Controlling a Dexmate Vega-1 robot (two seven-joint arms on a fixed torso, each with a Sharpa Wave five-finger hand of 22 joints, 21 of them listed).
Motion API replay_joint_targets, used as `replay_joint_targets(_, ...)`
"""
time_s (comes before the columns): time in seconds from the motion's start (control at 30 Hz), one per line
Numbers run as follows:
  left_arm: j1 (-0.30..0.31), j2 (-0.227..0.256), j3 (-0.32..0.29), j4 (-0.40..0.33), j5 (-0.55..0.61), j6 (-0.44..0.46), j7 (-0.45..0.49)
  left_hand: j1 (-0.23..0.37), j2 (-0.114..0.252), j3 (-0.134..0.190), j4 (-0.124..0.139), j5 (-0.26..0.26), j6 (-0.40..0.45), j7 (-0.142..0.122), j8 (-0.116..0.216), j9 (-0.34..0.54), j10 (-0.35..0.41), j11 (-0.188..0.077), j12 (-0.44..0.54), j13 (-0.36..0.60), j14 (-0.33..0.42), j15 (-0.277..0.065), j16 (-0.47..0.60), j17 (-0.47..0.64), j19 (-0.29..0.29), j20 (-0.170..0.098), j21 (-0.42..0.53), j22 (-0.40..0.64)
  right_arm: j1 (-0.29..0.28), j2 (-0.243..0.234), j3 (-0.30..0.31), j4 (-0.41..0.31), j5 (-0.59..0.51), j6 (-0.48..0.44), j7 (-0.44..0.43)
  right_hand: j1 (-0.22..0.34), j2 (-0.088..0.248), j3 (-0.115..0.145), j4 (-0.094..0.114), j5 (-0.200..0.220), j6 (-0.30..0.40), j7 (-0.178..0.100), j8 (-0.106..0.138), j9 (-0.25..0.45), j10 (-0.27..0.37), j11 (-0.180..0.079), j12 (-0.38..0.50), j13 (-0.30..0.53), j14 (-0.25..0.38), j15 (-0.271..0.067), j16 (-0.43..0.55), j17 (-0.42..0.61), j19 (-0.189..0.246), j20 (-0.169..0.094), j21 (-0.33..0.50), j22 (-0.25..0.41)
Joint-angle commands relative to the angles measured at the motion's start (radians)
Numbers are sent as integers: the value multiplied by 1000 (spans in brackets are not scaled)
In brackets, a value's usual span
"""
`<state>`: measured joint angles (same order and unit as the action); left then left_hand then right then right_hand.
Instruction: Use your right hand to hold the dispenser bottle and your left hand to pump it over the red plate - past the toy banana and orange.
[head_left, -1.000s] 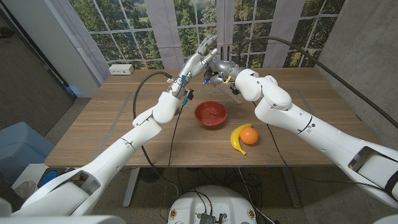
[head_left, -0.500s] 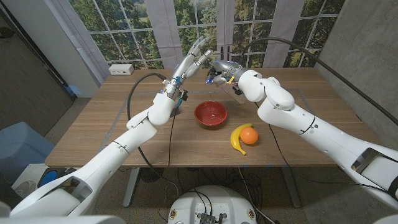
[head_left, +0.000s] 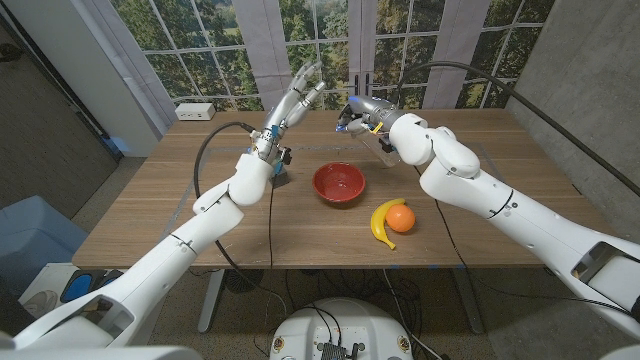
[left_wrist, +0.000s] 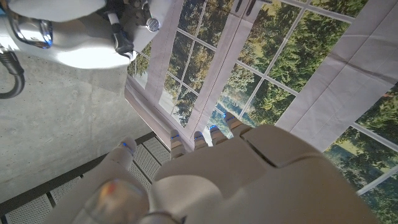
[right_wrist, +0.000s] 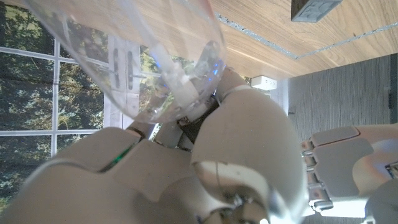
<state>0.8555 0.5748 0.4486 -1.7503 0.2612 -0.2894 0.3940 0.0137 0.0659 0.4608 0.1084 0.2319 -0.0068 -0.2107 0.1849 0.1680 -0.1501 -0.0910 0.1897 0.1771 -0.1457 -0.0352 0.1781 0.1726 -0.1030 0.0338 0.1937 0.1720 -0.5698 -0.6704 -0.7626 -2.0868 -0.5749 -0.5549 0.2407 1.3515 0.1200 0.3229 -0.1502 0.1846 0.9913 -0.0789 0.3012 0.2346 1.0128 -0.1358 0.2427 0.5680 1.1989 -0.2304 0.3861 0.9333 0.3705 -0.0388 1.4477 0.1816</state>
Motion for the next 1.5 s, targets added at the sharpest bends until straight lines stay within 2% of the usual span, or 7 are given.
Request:
replay_joint_targets(0.03,48,27,-36,-53,-57,74,-4,7,2,4,-6,2,5,-3,0,3,1,-1,4,-1,4,-12,3,1,1,1,5,4,-70,-8,75,29,115,87,-139,6,6,-3,-2,5,10,3,-5,4,7,-2,-3,4,6,0,-1,4,0,-159,3,2)
replay_joint_targets(0.37,72,44,-59,-66,-101,93,-5,7,2,4,-7,2,4,-3,-1,3,0,2,3,-1,1,-11,2,1,1,2,4,4,-131,-2,132,54,188,134,-282,8,6,-3,-2,5,10,4,-7,4,7,0,-7,3,7,0,-2,5,-3,-160,5,2)
replay_joint_targets(0.6,84,51,-71,-67,-146,91,-15,7,1,3,-8,2,5,-3,-1,3,2,1,3,-1,2,-11,3,1,2,2,4,4,-154,7,155,78,230,153,-352,8,6,-3,-2,5,11,4,-8,4,8,1,-7,3,9,0,-3,7,-5,-160,6,1)
replay_joint_targets(0.7,88,53,-81,-61,-196,76,-36,7,1,3,-8,2,6,-3,-1,3,3,3,4,-1,4,-11,3,1,3,3,4,4,-169,12,167,88,245,163,-391,8,5,-3,-2,5,12,3,-9,5,10,1,-9,2,8,0,-5,7,-7,-159,7,1)
replay_joint_targets(1.23,111,63,-112,-61,-322,74,-81,8,-1,3,-12,1,6,-4,-2,3,10,2,4,-1,15,-14,6,1,16,4,8,4,-216,22,207,119,322,170,-511,10,6,-2,-2,5,15,4,-11,5,12,2,-10,5,10,1,-7,9,-10,-160,10,1)
replay_joint_targets(1.33,115,66,-113,-65,-314,78,-70,8,-1,2,-13,1,7,-3,-2,3,9,3,4,-2,15,-13,5,1,17,4,8,4,-215,22,208,121,329,139,-515,9,6,-3,-1,5,15,3,-11,5,12,1,-10,5,10,1,-8,10,-11,-159,10,1)
replay_joint_targets(1.5,116,67,-113,-67,-318,86,-69,9,-1,2,-14,1,6,-4,-3,3,8,6,3,-2,15,-14,5,1,17,4,7,4,-231,26,222,139,346,140,-561,10,6,-3,-2,5,18,3,-11,5,11,2,-12,5,9,0,-10,9,-11,-160,12,1)
